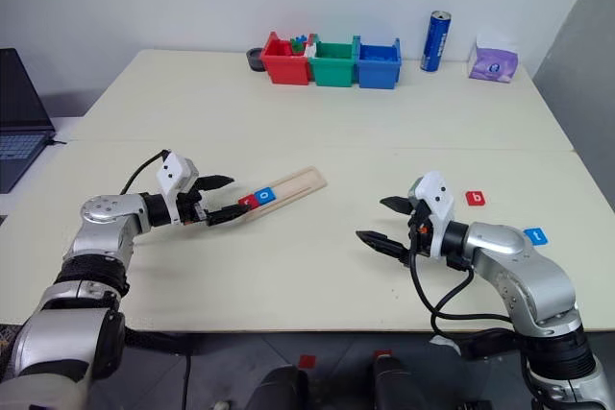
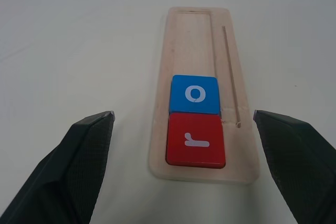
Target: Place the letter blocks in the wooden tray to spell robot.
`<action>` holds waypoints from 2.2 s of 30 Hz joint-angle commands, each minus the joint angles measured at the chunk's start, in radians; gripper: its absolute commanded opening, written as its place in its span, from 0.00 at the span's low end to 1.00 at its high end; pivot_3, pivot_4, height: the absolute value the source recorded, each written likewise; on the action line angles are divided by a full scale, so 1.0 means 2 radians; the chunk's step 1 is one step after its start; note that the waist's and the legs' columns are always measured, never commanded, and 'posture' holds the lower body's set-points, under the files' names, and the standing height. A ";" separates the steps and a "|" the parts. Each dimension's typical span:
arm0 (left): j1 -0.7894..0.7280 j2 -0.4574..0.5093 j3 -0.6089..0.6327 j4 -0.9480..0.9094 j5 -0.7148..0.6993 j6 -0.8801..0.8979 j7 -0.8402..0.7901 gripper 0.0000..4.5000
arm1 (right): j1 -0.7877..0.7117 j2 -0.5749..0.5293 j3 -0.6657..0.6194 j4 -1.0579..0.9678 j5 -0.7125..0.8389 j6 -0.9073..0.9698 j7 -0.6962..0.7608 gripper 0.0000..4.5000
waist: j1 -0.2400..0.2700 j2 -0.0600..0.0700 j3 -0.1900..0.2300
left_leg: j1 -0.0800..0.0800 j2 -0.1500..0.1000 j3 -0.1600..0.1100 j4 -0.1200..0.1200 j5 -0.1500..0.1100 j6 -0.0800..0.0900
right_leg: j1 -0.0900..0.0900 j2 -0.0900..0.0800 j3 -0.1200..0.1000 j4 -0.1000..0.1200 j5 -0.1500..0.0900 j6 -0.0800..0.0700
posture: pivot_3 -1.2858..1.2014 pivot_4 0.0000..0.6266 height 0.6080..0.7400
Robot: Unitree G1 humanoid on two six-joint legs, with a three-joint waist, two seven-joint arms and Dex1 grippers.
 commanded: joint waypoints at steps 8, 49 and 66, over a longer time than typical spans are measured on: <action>-0.032 -0.013 -0.010 0.046 0.032 -0.029 -0.031 1.00 | 0.009 -0.009 -0.031 -0.060 0.044 0.043 -0.028 0.99 | 0.000 0.000 0.000 | 0.000 0.000 0.000 0.000 0.000 0.000 | 0.000 0.000 0.000 0.000 0.000 0.000 | 0.52 0.24 1.00; -0.041 -0.007 -0.018 0.109 0.095 -0.060 0.011 0.76 | -0.010 -0.008 -0.035 -0.067 0.080 0.069 -0.072 1.00 | 0.000 0.000 0.000 | 0.001 0.000 0.000 0.000 0.000 0.000 | 0.000 0.000 0.000 0.001 0.000 0.000 | 0.52 0.24 1.00; 0.014 -0.078 -0.044 -0.028 0.052 -0.094 -0.131 0.76 | 0.059 -0.088 -0.025 -0.119 0.067 0.014 0.019 1.00 | 0.005 0.000 0.000 | 0.000 0.000 0.000 0.001 0.000 0.000 | 0.000 0.000 0.000 0.000 0.000 0.000 | 0.52 0.24 1.00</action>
